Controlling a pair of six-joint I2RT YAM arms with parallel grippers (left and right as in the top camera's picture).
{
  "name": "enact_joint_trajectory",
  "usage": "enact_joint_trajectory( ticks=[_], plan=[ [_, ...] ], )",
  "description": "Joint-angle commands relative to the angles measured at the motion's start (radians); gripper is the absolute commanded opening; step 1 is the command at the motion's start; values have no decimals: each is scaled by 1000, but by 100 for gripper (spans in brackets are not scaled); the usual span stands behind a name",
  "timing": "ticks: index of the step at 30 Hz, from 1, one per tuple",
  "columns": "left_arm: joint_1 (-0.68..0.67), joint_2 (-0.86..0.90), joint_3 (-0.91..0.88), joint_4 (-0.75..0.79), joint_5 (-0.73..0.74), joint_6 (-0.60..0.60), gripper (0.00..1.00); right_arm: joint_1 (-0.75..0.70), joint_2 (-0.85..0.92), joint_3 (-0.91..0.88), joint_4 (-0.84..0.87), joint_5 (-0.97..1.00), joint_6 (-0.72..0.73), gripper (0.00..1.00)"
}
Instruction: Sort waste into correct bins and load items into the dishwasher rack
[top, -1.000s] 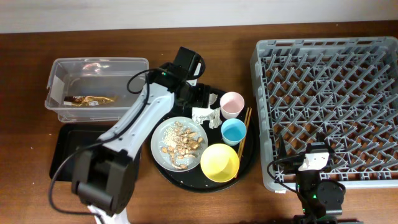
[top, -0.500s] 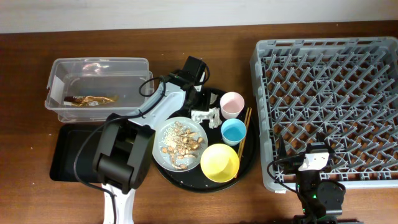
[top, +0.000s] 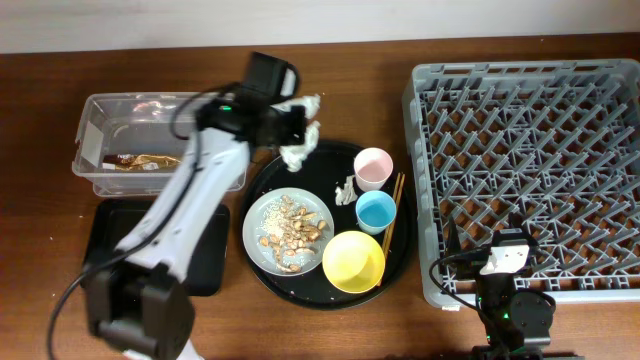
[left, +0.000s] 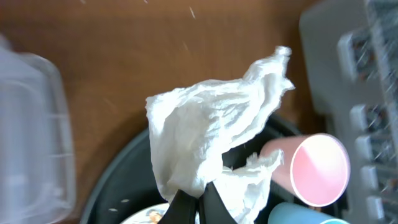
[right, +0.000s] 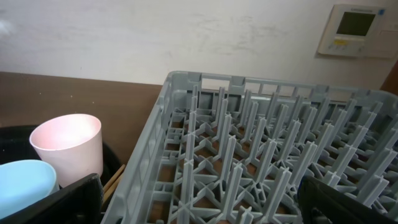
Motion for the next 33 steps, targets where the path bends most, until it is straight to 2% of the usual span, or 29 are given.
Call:
enact_joint_trajectory(
  ticks=[1, 3, 5, 6, 8, 9, 10, 11, 15, 17, 19, 20, 22, 25, 28, 33],
  plan=[
    [101, -115, 19, -10, -16, 1, 1, 5, -6, -5, -5, 8, 4, 98],
    [187, -144, 18, -25, -28, -4, 1, 5, -6, -5, -5, 8, 4, 98],
    [284, -143, 4, -63, -173, -124, 1, 5, -6, -5, -5, 8, 4, 98],
    [334, -142, -8, -60, -195, -134, 13, 5, -6, -5, -5, 8, 4, 98],
    [395, -128, -8, -60, -195, -135, 19, 5, -6, -5, -5, 8, 4, 98],
    [420, -119, -8, -60, -195, -135, 29, 5, -6, -5, -5, 8, 4, 98],
    [440, -109, -8, -60, -194, -134, 83, 5, -6, -5, -5, 8, 4, 98],
    [446, -97, -8, -61, -193, -134, 99, 5, -6, -5, -5, 8, 4, 98],
    [446, -85, -8, -79, -122, -125, 99, 5, -6, -5, -5, 8, 4, 98],
    [435, -85, -8, -82, 116, -32, 99, 5, -6, -5, -5, 8, 4, 98],
    [380, -85, -8, -93, 336, 185, 98, 5, -6, -5, -5, 8, 4, 98],
    [327, -85, -8, -119, 344, 224, 95, 5, -6, -5, -5, 8, 4, 98],
    [219, -75, -8, -158, 318, 222, 85, 5, -6, -5, -5, 8, 4, 98],
    [106, -38, -8, -198, 277, 216, 84, 5, -6, -5, -5, 8, 4, 98],
    [-8, 71, -8, -215, 278, 181, 73, 5, -6, -5, -5, 8, 4, 98],
    [-131, 194, -8, -187, 263, 181, 68, 5, -6, -5, -5, 8, 4, 98]
  ],
)
